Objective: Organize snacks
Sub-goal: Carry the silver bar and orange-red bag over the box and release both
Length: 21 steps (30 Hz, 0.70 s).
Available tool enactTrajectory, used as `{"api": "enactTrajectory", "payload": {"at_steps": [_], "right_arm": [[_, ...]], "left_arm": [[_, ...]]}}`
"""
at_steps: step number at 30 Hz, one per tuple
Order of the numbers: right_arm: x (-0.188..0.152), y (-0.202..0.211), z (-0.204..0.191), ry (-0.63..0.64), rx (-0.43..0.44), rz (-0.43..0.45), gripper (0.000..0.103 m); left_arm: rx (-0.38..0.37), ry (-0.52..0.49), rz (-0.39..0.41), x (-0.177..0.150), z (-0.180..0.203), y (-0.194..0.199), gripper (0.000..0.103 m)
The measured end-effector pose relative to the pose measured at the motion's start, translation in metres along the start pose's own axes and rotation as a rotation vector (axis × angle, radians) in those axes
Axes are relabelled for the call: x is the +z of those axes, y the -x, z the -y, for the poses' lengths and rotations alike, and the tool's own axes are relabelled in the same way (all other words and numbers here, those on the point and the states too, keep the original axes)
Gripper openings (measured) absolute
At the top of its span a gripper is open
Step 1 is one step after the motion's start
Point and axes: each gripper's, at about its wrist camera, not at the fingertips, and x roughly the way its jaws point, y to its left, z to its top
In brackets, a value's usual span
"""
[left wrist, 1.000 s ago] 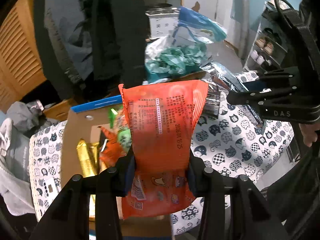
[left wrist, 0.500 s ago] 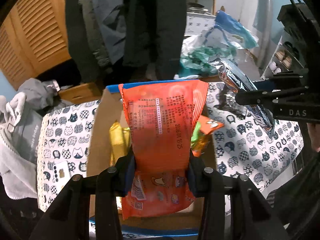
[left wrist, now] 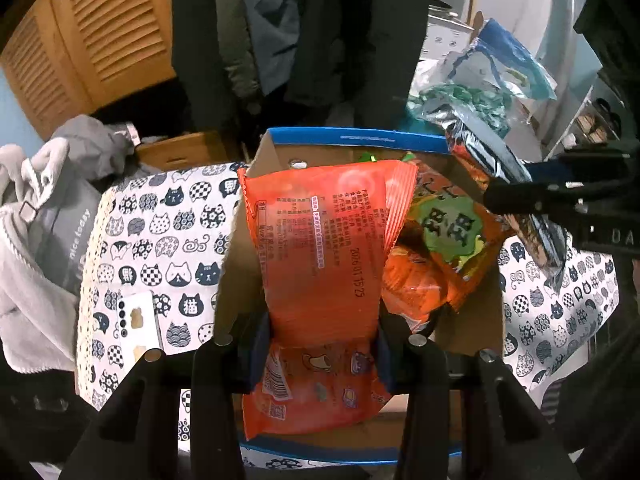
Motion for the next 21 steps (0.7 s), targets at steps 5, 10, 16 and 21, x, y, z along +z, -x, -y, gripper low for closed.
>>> {"api": "enactTrajectory", "payload": {"at_steps": [5, 10, 16, 21], "right_arm": [[0.004, -0.009, -0.012, 0.001, 0.018, -0.012, 0.027], [0.005, -0.011, -0.016, -0.011, 0.015, -0.013, 0.043], [0.003, -0.007, -0.014, -0.022, 0.006, -0.004, 0.052], [0.000, 0.001, -0.009, -0.023, -0.010, 0.008, 0.053]], "left_arm": [[0.009, 0.023, -0.001, -0.001, -0.007, 0.001, 0.047], [0.039, 0.050, 0.008, 0.000, -0.013, 0.002, 0.054], [0.049, 0.045, 0.042, 0.004, -0.012, 0.010, 0.065], [0.042, 0.037, 0.035, 0.007, -0.005, 0.010, 0.065]]}}
